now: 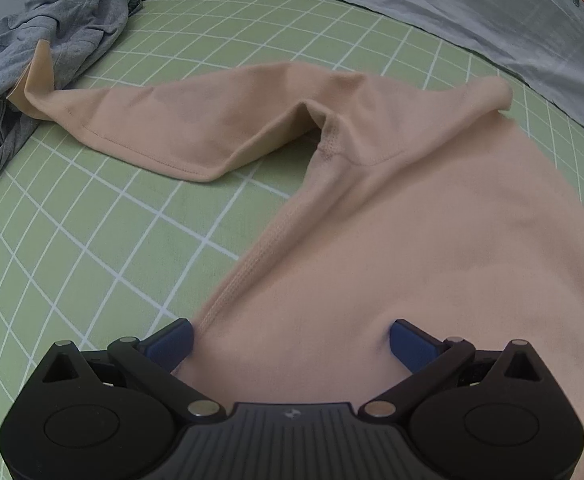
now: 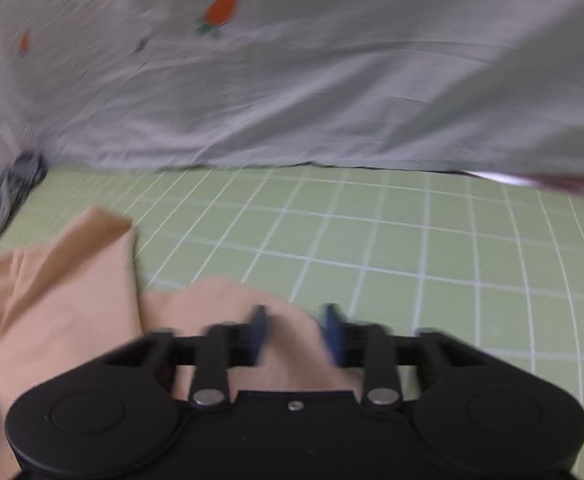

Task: Fold clothes
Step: 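Pinch the beige top's hem with the right gripper and drag it straight, then reach the left gripper to the sleeve cuff by the grey pile and grasp it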

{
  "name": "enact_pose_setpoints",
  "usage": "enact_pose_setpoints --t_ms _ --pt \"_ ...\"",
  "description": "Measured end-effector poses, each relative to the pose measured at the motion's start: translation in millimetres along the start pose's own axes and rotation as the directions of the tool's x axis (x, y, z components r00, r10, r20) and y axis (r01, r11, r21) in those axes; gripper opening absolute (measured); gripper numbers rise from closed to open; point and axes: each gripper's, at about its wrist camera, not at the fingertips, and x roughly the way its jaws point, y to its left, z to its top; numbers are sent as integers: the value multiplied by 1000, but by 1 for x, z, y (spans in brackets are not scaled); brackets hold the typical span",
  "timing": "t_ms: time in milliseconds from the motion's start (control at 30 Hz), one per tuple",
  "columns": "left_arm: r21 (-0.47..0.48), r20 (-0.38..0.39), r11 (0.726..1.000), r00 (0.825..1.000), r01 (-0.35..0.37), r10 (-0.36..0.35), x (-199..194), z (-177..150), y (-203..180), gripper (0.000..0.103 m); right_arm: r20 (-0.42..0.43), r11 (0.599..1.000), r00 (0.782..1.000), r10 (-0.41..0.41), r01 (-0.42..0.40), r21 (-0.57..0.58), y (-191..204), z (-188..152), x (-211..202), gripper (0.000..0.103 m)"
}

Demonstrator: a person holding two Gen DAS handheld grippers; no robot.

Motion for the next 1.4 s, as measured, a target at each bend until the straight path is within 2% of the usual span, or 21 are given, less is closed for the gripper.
enact_pose_setpoints --t_ms 33,267,400,467,500,533,600,700,767,1000,1100,1233,1333,1367,1400 --pt "-1 4 1000 1000 1 -1 0 0 0 103 0 1000 1000 -4 4 -23 1 0 0 4" --pt "8 42 1000 999 3 -3 -1 -5 -4 103 19 978 993 -113 108 177 -40 -1 -1 6" --pt "5 36 1000 999 4 -5 2 -2 -2 103 0 970 977 -212 210 123 -27 -1 -14 43" --pt "6 36 1000 999 13 -13 1 -2 -1 103 5 962 970 -243 240 127 -22 -4 -29 48" --pt "4 37 1000 999 22 -22 0 -3 0 103 6 960 969 -247 244 137 -20 -7 -39 57" --pt "3 38 1000 999 31 -31 -1 -3 1 103 6 958 968 -251 248 146 -19 -10 -49 61" --pt "-22 39 996 996 86 -85 -10 -7 7 103 7 953 963 -268 264 152 -13 -17 -71 69" --pt "-66 97 984 982 167 -160 -37 -22 21 103 5 944 956 -294 290 155 1 -38 -112 78" --pt "-73 134 982 977 177 -166 -55 -36 34 103 0 941 958 -286 281 188 9 -56 -136 84" --pt "-128 187 980 974 154 -129 -92 -80 101 103 -52 950 966 -254 259 172 59 -105 -177 92" --pt "-158 179 977 977 140 -111 -100 -95 132 103 -86 956 970 -229 241 168 83 -118 -177 95" --pt "-158 165 981 982 114 -87 -105 -103 168 103 -166 948 958 -234 263 180 113 -143 -168 95" --pt "-146 162 984 984 101 -77 -110 -104 191 103 -209 935 944 -256 296 194 131 -160 -165 94" --pt "-142 163 985 984 99 -75 -110 -103 198 103 -218 929 938 -270 314 198 137 -165 -165 90" --pt "-140 163 985 984 96 -73 -110 -101 205 103 -215 919 933 -289 333 211 141 -169 -167 78"
